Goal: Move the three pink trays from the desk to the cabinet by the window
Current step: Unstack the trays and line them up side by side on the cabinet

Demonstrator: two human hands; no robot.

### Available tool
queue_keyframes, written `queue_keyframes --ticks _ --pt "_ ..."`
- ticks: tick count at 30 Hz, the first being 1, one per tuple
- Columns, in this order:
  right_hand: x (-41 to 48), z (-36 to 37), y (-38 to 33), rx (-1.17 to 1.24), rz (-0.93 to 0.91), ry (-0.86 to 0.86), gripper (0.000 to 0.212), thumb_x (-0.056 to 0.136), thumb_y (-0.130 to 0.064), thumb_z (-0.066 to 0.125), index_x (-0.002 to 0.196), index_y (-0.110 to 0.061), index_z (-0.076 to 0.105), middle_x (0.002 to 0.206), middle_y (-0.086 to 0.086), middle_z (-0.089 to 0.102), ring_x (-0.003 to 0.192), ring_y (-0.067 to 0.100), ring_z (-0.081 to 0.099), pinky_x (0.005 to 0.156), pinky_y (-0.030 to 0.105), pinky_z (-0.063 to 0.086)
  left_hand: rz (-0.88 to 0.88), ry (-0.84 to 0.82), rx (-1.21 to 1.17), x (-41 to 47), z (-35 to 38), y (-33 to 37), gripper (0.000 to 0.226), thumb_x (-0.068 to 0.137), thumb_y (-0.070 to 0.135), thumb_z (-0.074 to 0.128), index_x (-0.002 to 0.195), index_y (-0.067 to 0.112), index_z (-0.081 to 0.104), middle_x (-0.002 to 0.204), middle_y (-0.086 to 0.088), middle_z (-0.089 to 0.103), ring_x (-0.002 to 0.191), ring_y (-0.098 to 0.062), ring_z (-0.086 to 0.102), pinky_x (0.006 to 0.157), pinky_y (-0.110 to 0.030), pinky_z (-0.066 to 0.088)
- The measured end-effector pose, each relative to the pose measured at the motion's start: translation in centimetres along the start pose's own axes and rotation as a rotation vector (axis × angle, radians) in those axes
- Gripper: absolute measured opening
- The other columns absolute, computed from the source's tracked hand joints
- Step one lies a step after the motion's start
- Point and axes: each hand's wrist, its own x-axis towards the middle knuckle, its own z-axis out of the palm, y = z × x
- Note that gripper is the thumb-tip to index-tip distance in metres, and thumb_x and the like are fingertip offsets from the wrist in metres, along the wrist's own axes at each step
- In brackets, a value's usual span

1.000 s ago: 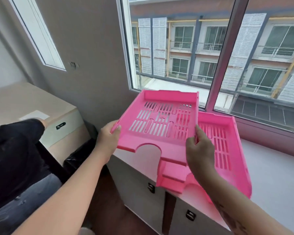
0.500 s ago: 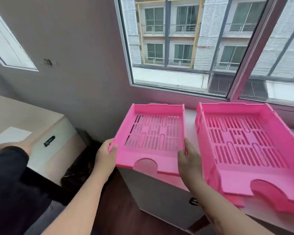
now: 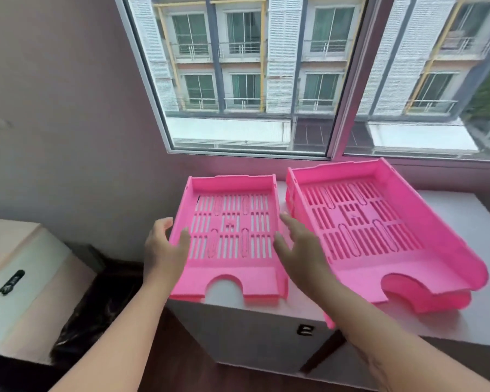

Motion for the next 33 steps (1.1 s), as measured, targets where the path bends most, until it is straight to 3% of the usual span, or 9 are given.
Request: queue_keyframes --ticks 5,7,9,13,17,20,22,28,33 --pt "1.4 -8.6 1.2 -0.192 -0.130 0.252 0.032 0.093 -0.009 0.055 0.123 0.000 0.063 0.123 0.017 0.068 0.114 0.026 0.063 0.098 0.023 0.042 0.199 -0.154 -0.057 -2.7 5.5 8.1 0.038 0.089 0.022 0.060 0.124 0.009 0.056 0.125 -0.009 0.063 0.115 -0.024 0.057 0.098 -0.039 0.047" --pt "1.8 -12.4 4.0 -0.280 -0.029 0.329 0.032 0.092 -0.009 0.055 0.121 0.001 0.065 0.121 0.020 0.068 0.111 0.030 0.064 0.095 0.026 0.043 0.191 -0.311 -0.099 -4.8 8.4 10.5 0.043 0.090 0.025 0.060 0.129 0.009 0.053 0.130 -0.010 0.060 0.119 -0.024 0.056 0.100 -0.037 0.046" --pt "2.0 -16.0 7.3 -0.360 0.126 0.359 0.035 0.091 -0.013 0.056 0.123 -0.001 0.063 0.120 0.023 0.066 0.110 0.035 0.062 0.094 0.038 0.047 0.112 -0.464 -0.130 -6.8 11.0 12.7 0.053 0.092 0.029 0.058 0.140 0.010 0.044 0.140 -0.012 0.052 0.127 -0.025 0.051 0.101 -0.036 0.043" --pt "1.5 -20.9 12.1 -0.476 0.425 0.198 0.039 0.090 -0.022 0.053 0.124 -0.004 0.054 0.118 0.022 0.060 0.101 0.036 0.057 0.079 0.042 0.047 -0.068 -0.646 -0.095 -8.8 14.6 15.1 0.058 0.093 0.028 0.054 0.145 0.009 0.036 0.145 -0.012 0.047 0.124 -0.027 0.051 0.102 -0.038 0.042" --pt "0.6 -21.6 14.0 -0.365 0.404 0.087 0.033 0.090 -0.012 0.045 0.121 -0.012 0.057 0.097 0.012 0.066 0.078 0.028 0.061 0.067 0.038 0.051 -0.032 -0.577 0.050 -8.8 15.6 15.4 0.023 0.091 0.018 0.048 0.109 0.003 0.052 0.106 -0.020 0.059 0.079 -0.022 0.051 0.067 -0.031 0.039" --pt "0.5 -21.0 14.4 -0.336 0.363 0.092 0.034 0.087 -0.009 0.039 0.113 -0.016 0.060 0.088 0.011 0.067 0.072 0.029 0.063 0.063 0.040 0.053 -0.040 -0.467 0.093 -8.1 15.7 15.3 0.038 0.092 0.011 0.044 0.126 -0.006 0.049 0.105 -0.026 0.059 0.064 -0.016 0.052 0.048 -0.025 0.032" --pt "0.5 -20.5 14.5 -0.326 0.338 0.066 0.033 0.086 -0.010 0.038 0.110 -0.017 0.059 0.087 0.011 0.068 0.072 0.030 0.064 0.066 0.046 0.057 -0.050 -0.391 0.114 -7.5 15.8 15.0 0.036 0.091 0.009 0.043 0.123 -0.005 0.053 0.105 -0.023 0.062 0.059 -0.015 0.043 0.048 -0.024 0.032" --pt "0.3 -24.6 15.0 -0.274 0.331 0.136 0.027 0.086 -0.011 0.039 0.102 -0.011 0.061 0.084 0.012 0.067 0.071 0.033 0.065 0.066 0.051 0.058 0.048 -0.327 0.127 -7.9 17.4 18.3 0.011 0.085 0.008 0.047 0.075 0.005 0.048 0.069 -0.011 0.042 0.057 -0.018 0.033 0.052 -0.031 0.024" --pt "-1.9 -31.4 17.3 -0.244 0.383 0.253 0.030 0.088 -0.009 0.043 0.108 -0.010 0.064 0.093 0.014 0.069 0.077 0.037 0.066 0.066 0.048 0.059 0.171 -0.405 0.077 -10.1 22.1 23.9 0.013 0.083 0.008 0.051 0.071 0.010 0.046 0.065 -0.009 0.042 0.055 -0.019 0.032 0.050 -0.032 0.023"
